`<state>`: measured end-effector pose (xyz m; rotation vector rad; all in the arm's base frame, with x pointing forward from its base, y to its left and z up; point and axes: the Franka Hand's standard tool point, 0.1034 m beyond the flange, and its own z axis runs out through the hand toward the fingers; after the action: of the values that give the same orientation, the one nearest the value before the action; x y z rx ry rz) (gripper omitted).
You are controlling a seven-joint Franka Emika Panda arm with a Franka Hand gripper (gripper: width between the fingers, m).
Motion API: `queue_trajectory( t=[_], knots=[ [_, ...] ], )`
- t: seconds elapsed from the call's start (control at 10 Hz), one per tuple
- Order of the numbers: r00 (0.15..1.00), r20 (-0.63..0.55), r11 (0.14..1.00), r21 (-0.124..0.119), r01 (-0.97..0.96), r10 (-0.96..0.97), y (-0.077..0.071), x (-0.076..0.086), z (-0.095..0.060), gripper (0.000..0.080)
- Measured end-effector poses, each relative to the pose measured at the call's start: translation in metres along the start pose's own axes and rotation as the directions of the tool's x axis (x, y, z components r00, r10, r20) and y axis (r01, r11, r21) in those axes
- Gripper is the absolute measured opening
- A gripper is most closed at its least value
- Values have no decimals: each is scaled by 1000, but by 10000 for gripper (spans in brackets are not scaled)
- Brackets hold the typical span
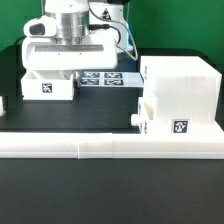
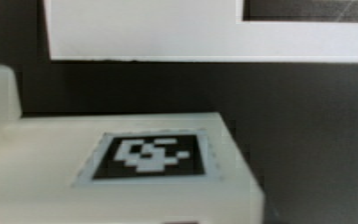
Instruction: Assemble drawer
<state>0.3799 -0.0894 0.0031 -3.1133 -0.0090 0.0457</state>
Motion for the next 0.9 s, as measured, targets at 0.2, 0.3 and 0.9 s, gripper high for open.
queue_trajectory(
  t=[0.2, 0.3, 0.9],
  knots=[
    [1000, 0, 1000, 0, 2, -2, 0, 0, 0, 41],
    [1000, 0, 1000, 0, 3, -3, 0, 0, 0, 41],
    [983, -13, 983, 31, 183, -183, -38, 79, -41, 42]
  ],
)
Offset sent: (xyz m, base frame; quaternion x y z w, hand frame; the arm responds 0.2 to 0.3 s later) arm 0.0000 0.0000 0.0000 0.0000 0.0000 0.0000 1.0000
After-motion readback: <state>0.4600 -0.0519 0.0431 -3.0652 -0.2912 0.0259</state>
